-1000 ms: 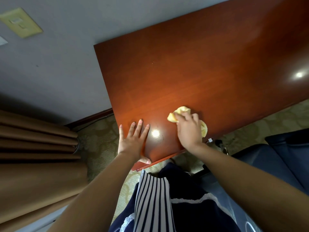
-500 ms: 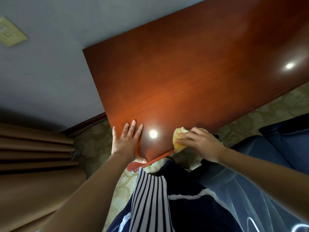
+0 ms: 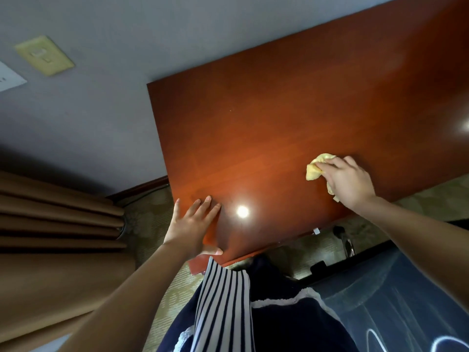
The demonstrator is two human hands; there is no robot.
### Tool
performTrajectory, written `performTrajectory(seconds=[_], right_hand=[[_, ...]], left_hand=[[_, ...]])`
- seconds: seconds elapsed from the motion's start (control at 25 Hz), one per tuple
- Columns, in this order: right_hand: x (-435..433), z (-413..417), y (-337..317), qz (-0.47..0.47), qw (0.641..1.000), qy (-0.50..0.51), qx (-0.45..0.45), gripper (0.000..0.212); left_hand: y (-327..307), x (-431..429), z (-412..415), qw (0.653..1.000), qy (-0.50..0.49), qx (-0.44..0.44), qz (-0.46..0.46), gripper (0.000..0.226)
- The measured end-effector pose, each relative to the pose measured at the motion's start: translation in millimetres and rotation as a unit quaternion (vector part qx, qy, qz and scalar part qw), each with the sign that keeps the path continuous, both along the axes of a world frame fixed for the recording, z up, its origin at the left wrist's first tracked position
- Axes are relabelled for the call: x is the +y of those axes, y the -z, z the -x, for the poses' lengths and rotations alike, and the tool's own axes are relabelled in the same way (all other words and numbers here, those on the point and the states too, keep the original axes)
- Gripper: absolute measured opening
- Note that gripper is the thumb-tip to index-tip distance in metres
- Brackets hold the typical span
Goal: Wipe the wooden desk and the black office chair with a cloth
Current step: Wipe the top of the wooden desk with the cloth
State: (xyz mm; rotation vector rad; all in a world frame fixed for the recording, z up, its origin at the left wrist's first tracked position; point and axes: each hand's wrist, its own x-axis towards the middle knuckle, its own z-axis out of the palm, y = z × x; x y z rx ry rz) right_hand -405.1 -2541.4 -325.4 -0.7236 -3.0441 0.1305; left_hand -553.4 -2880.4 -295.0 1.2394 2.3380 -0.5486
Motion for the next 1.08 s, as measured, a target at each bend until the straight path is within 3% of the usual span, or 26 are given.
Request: performTrajectory(seconds=[0.08,0.28,0.52,0.68,0.88,1.08], right_hand=[[-0.6,30.7,-0.4,0.008,0.999,0.039,0.023,0.032],[-15.1,109.6,-0.9,0.066,0.995,0.069,0.016,0.036],[-75.4,172.8,-1.8,0.104,0.992,-0.027,-0.065,0.049],[-116.1,170.5,4.6,0.106,0.982,-0.152,-0.039,0.049],[-128.9,132.6,5.2,0.145,0.908,-0.393,0.017,0.036],[-68.4,112.2,2.3,0.059,0.837,-0.542,0.046,0.039]], left_hand=[[0.6,-1.1,0.8,1.000,-0.015,-0.006,-0.009,0.110],[4.0,-5.1,-3.1,0.997,-0.060,-0.007,-0.040,0.104],[1.2,-6.1,19.6,0.989,-0.143,0.014,-0.031,0.110],[-0.7,7.3,47.7,0.981,-0.195,0.003,-0.015,0.120],[-1.3,26.2,82.0,0.976,-0.216,-0.007,0.019,0.131],[3.4,39.9,105.0,0.978,-0.204,-0.014,0.031,0.137]])
